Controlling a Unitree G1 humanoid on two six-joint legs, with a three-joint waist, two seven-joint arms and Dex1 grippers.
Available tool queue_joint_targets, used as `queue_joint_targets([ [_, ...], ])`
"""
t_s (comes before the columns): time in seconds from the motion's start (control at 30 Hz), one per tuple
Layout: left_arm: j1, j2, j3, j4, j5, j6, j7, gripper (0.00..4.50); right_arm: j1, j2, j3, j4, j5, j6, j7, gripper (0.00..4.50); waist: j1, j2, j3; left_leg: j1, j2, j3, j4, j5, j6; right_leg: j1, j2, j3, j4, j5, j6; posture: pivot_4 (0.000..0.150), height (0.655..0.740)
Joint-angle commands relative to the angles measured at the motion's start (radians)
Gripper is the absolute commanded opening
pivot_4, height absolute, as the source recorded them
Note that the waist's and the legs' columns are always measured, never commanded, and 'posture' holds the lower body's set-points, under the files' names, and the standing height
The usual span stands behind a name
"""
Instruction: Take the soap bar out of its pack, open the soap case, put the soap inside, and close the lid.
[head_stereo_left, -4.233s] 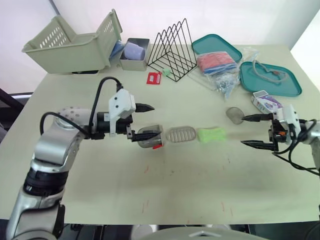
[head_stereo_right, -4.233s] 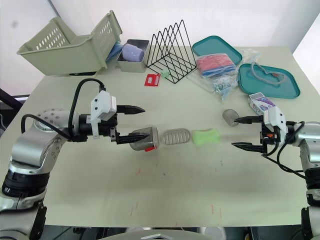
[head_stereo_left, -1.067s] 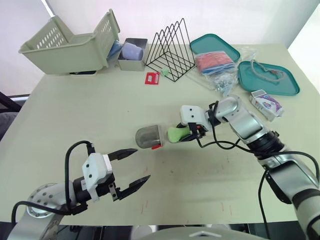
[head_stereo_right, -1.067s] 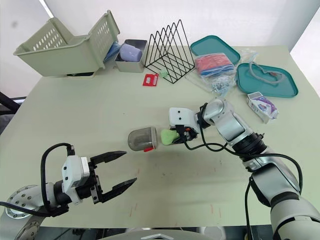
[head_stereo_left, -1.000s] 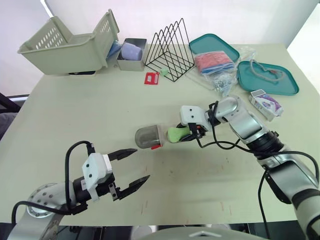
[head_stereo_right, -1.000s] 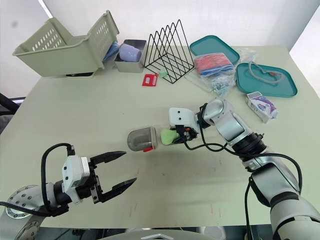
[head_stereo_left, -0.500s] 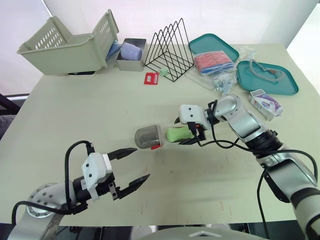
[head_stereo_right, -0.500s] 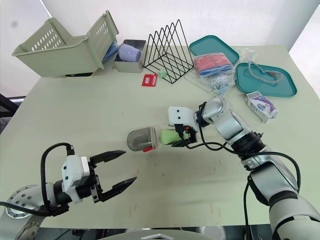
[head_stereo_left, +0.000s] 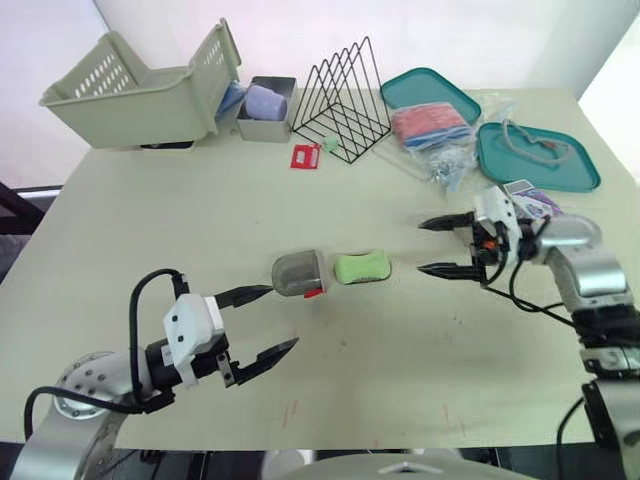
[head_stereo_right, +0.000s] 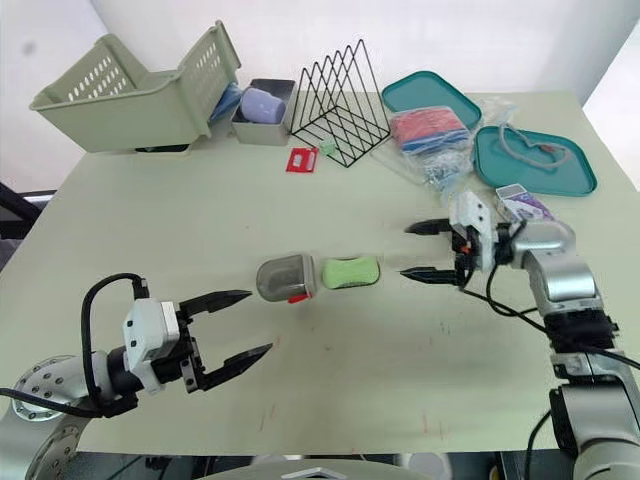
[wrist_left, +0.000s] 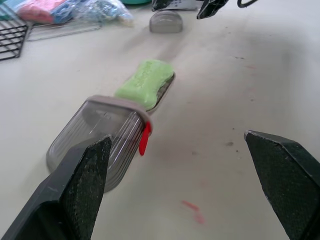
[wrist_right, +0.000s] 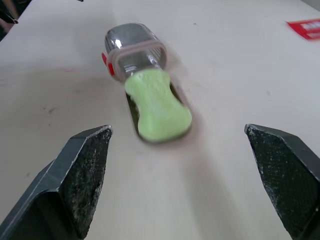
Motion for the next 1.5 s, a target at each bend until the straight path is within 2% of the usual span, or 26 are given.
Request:
queue_joint_targets([
  [0.03, -0.043, 0.02, 0.007, 0.017, -0.014, 0.004, -0.007, 4.5, 0.061, -0.032, -0.095, 0.042, 0.062, -0.121, 0.049, 4.46, -0.008, 0.0, 0.0, 0.0, 0.0, 0.0, 0.0, 0.0, 0.0, 0.0, 0.0, 0.0, 0.0, 0.0, 0.0, 0.15, 0.74],
  [0.13, -0.117, 0.038, -0.003, 0.051, -0.007, 0.022, -0.005, 4.5, 0.154, -0.056, -0.134, 0.107, 0.064, -0.241, 0.098, 4.46, -0.004, 0.0, 0.0, 0.0, 0.0, 0.0, 0.0, 0.0, 0.0, 0.0, 0.0, 0.0, 0.0, 0.0, 0.0, 0.15, 0.74],
  [0.37, -0.333, 0.101, -0.042, 0.182, 0.023, 0.056, -0.021, 4.5, 0.32, -0.036, -0.175, 0.1, 0.109, -0.304, 0.1, 4.46, -0.004, 0.0, 0.0, 0.0, 0.0, 0.0, 0.0, 0.0, 0.0, 0.0, 0.0, 0.0, 0.0, 0.0, 0.0, 0.15, 0.74],
  [0.57, -0.485, 0.222, -0.14, 0.358, 0.096, 0.024, -0.181, 4.5, 0.401, -0.001, -0.171, 0.03, 0.12, -0.329, 0.057, 4.46, -0.009, 0.0, 0.0, 0.001, 0.0, 0.001, 0.0, 0.0, 0.0, 0.0, 0.001, 0.002, 0.0, 0.0, 0.0, 0.15, 0.74],
  [0.7, -0.587, 0.255, -0.209, 0.436, 0.115, 0.048, -0.26, 4.5, 0.413, 0.004, -0.164, 0.014, 0.114, -0.332, 0.037, 4.46, -0.004, 0.0, 0.0, 0.001, 0.0, 0.001, 0.0, 0.0, 0.0, 0.0, 0.0, 0.002, 0.0, 0.0, 0.0, 0.15, 0.74],
  [0.97, -0.725, 0.21, -0.36, 0.523, 0.208, 0.073, -0.286, 4.5, 0.378, -0.001, -0.156, 0.018, 0.115, -0.327, 0.028, 4.46, 0.003, 0.0, 0.0, 0.0, 0.0, 0.001, 0.0, 0.0, 0.0, 0.0, 0.001, 0.002, 0.0, 0.0, 0.0, 0.15, 0.74],
  [1.5, -0.872, 0.109, -0.497, 0.728, 0.355, -0.019, -0.324, 4.5, 0.343, -0.006, -0.141, 0.052, 0.106, -0.334, 0.036, 4.46, 0.01, 0.0, 0.0, 0.0, 0.0, 0.001, 0.002, 0.0, 0.0, 0.0, 0.001, 0.002, 0.001, 0.0, 0.0, 0.15, 0.74],
])
